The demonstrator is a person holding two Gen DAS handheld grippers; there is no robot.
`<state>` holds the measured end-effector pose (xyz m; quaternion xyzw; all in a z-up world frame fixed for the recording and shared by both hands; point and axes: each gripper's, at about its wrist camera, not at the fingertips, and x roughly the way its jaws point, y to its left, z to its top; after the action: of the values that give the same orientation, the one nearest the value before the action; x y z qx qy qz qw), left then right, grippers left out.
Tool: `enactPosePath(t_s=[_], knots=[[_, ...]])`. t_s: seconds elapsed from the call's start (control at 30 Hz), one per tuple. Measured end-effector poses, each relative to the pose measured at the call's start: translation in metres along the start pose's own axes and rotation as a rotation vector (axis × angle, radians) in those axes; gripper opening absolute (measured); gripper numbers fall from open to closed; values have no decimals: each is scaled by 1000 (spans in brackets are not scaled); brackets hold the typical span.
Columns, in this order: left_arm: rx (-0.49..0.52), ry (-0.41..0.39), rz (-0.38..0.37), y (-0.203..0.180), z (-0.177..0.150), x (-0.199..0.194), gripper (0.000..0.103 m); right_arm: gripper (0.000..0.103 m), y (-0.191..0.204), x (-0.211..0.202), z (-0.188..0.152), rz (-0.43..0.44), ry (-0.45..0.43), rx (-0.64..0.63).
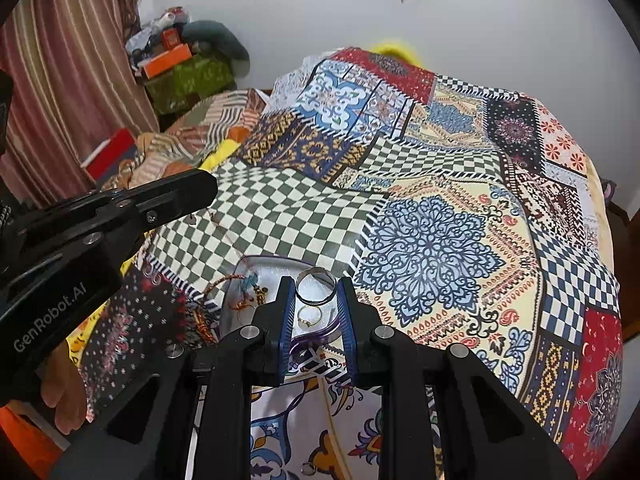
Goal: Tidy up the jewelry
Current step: 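Carry the ring with the right tool while the left tool carries the bracelet to the purple tin, then open both tools to drop the bracelet and ring into the purple tin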
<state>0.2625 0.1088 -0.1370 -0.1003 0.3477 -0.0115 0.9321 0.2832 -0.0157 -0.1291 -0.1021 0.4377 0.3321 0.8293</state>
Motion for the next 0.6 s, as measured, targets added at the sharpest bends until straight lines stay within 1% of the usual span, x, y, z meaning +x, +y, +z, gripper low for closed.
enactPosePath(t_s=[0.27,0.37,0.5,0.6], knots=[[-45,97,-29,19,-28,17,0,19,6,23,3,-4,67,-39],[-40,128,-20,23,-38,21,0,19,8,29,4,-1,87,-45],[-23,137,-13,24,-44,19,0,19,11,37,5,16,113,-40],[1,138,0,22,-45,16,2,19,14,43,6,20,127,-42]])
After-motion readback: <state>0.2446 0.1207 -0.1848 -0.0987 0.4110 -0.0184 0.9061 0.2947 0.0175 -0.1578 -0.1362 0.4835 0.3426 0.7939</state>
